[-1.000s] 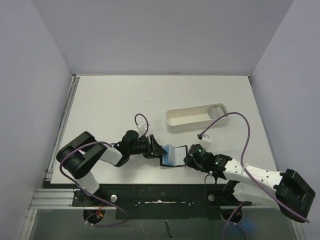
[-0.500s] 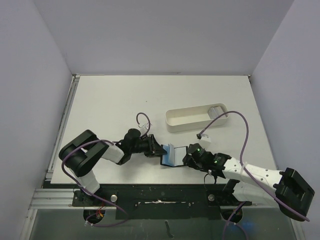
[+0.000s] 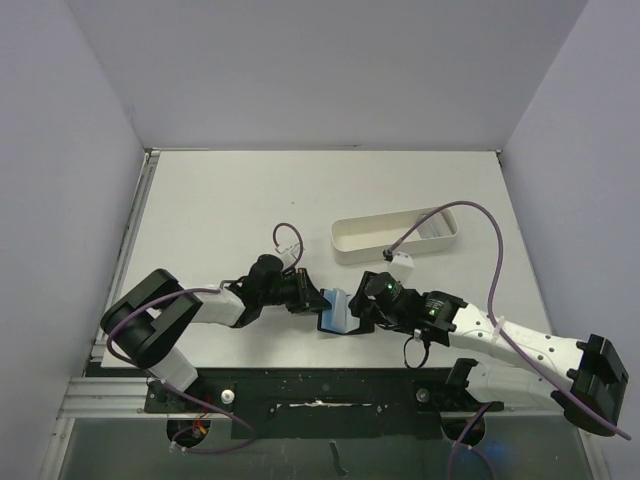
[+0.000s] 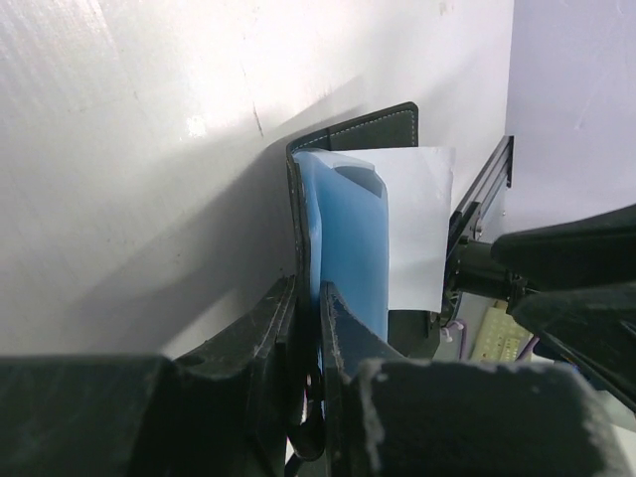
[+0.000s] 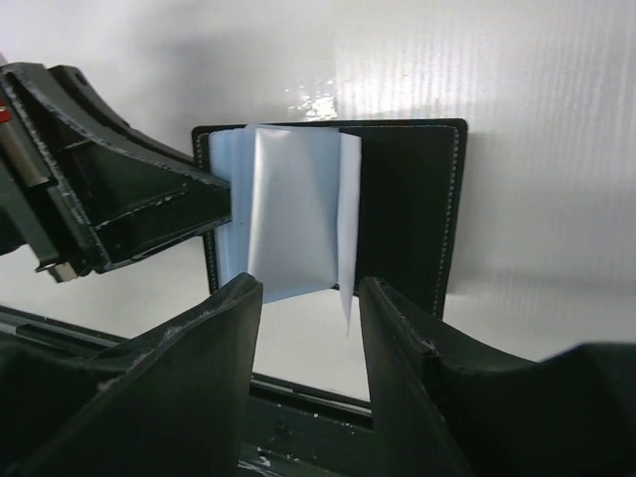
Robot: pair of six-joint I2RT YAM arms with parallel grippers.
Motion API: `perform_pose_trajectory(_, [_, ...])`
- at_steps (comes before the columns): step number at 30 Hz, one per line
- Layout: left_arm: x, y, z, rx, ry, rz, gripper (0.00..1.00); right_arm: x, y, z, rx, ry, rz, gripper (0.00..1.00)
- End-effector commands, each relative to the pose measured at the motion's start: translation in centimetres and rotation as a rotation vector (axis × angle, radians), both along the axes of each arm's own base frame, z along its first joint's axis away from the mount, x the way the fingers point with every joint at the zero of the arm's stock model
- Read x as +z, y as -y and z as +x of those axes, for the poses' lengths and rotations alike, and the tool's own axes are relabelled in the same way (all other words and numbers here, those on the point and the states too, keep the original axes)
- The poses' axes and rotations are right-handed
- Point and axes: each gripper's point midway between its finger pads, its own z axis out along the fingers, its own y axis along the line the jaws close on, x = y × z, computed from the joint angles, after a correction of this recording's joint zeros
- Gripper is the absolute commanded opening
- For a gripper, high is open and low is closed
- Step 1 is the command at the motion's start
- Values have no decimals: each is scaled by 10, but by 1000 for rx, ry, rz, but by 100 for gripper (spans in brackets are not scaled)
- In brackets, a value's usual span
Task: Put the credit cards into the card holder
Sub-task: Open the card holder at the center of the board.
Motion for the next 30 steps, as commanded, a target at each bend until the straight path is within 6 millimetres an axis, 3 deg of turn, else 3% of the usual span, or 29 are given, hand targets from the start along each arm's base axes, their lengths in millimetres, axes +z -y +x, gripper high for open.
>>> perform_pose_trajectory(1, [28,8,10,3,89,-26,7,28,-25,11,25,81,53,45])
perform_pose_trajectory(9, [25,5,9,28,80,14,7,7,-50,18,52,50,48,57])
perform_pose_trajectory(18, [26,5,7,33,77,12,7,-6,-66,18,91,25,68,62])
perform_pose_trajectory(25, [27,4,7,33,79,15,7,-17,-66,16,95,4,42,62])
perform_pose_trajectory(30, [26,4,7,32,78,19,7,-25,-60,15,84,-10,15,57])
